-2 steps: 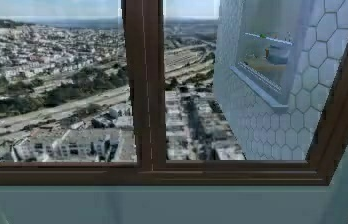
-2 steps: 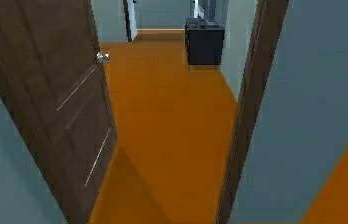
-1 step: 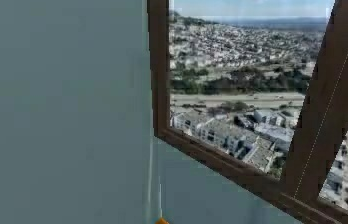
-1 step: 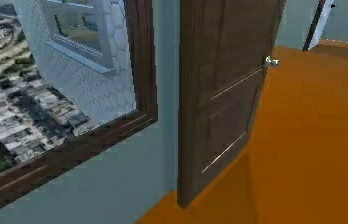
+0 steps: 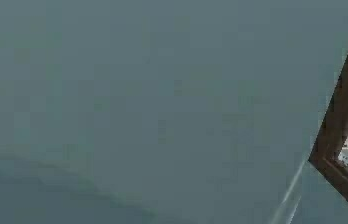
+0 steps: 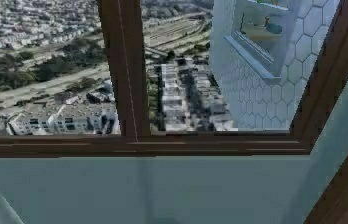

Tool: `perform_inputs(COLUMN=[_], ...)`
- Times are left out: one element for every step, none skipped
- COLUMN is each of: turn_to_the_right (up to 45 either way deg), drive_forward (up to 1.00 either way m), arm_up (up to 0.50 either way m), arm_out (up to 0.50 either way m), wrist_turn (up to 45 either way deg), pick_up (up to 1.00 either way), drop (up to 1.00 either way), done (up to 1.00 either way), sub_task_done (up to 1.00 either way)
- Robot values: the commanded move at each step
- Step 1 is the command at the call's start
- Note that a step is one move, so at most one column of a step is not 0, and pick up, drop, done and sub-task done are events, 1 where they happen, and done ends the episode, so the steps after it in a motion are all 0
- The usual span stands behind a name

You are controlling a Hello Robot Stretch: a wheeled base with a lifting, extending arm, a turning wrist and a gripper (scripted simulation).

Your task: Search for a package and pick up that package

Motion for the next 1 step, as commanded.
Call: perform_inputs(turn_to_the_right=[-45.0], drive_forward=[0.00], arm_up=[0.00], arm_out=[0.00], wrist_turn=[0.0], pick_up=[0.00], drop=[0.00], done=[0.00], sub_task_done=[0.00])
